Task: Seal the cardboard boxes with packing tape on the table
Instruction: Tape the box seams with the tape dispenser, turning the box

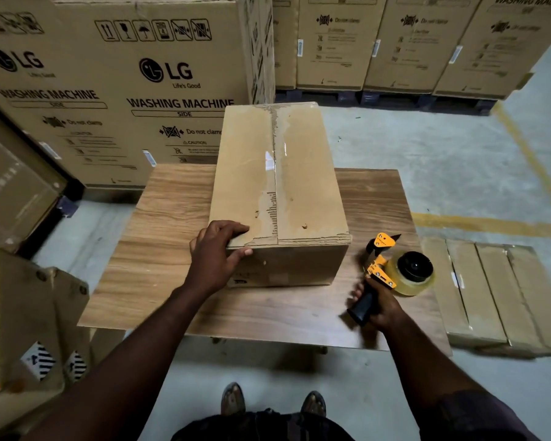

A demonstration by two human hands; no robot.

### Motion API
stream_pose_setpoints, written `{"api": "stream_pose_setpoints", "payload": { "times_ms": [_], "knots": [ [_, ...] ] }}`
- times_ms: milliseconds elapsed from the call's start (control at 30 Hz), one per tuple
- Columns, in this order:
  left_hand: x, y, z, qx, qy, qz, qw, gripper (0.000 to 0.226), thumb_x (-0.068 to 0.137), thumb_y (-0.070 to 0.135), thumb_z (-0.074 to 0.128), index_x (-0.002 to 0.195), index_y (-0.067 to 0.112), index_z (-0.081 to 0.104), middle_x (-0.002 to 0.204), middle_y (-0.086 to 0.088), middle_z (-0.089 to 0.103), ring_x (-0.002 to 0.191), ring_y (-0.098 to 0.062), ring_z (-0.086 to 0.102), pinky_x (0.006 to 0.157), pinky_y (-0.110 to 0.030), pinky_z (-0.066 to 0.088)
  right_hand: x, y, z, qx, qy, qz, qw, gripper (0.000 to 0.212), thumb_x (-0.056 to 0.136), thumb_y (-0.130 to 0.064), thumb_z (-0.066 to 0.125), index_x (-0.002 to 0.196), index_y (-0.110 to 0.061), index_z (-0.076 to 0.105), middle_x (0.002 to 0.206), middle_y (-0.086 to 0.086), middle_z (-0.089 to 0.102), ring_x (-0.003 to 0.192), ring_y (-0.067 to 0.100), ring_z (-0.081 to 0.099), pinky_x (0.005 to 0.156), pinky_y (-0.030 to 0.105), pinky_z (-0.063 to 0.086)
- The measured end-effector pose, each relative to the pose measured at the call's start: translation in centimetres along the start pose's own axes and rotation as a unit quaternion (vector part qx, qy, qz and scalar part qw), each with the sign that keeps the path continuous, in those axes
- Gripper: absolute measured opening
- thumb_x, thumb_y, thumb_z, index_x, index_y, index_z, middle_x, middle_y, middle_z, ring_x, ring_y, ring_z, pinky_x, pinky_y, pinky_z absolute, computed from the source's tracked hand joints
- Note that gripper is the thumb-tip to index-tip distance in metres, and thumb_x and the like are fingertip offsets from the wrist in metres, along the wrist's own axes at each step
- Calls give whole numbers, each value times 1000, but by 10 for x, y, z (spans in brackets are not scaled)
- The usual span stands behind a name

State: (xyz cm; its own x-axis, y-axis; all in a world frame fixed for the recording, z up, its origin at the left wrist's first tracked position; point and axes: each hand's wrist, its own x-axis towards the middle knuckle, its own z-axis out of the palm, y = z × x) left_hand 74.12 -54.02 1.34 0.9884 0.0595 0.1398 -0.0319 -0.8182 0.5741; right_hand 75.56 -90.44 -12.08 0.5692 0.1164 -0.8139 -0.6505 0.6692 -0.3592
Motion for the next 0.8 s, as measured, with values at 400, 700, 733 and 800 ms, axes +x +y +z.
{"api": "stream_pose_setpoints", "payload": {
  "times_ms": [400, 700, 733, 800],
  "knots": [
    [20, 27, -43, -197, -108, -111, 968, 34, 93, 38, 69, 124, 26, 61, 113, 7, 67, 102, -2, 64, 93, -28, 50, -69, -53, 110, 95, -32, -277, 956, 37, 100, -26, 59, 67, -20, 42, 48, -7, 38, 42, 8, 37, 43, 19, 32],
    [20, 118, -71, -658, -197, -232, 689, 46, 83, 50, 68, 113, 16, 62, 104, -5, 70, 86, -13, 67, 76, -25, 54, -146, -53, 165, -294, -92, -501, 809, 21, 69, -2, 63, 61, -21, 58, 46, -5, 53, 38, 14, 49, 39, 24, 41],
    [19, 123, -70, -687, -218, -238, 651, 56, 73, 52, 77, 112, 15, 62, 105, -6, 69, 86, -15, 68, 75, -26, 56, -144, -47, 166, -311, -108, -497, 803, 18, 62, -2, 64, 63, -20, 62, 48, -5, 57, 39, 12, 52, 38, 24, 41],
    [13, 126, -66, -725, -243, -232, 601, 56, 69, 48, 83, 110, 13, 65, 106, -9, 67, 84, -17, 67, 72, -26, 58, -143, -35, 170, -328, -140, -478, 803, 26, 59, 9, 71, 66, -15, 63, 51, -9, 64, 42, 4, 56, 39, 20, 41]
  ]
}}
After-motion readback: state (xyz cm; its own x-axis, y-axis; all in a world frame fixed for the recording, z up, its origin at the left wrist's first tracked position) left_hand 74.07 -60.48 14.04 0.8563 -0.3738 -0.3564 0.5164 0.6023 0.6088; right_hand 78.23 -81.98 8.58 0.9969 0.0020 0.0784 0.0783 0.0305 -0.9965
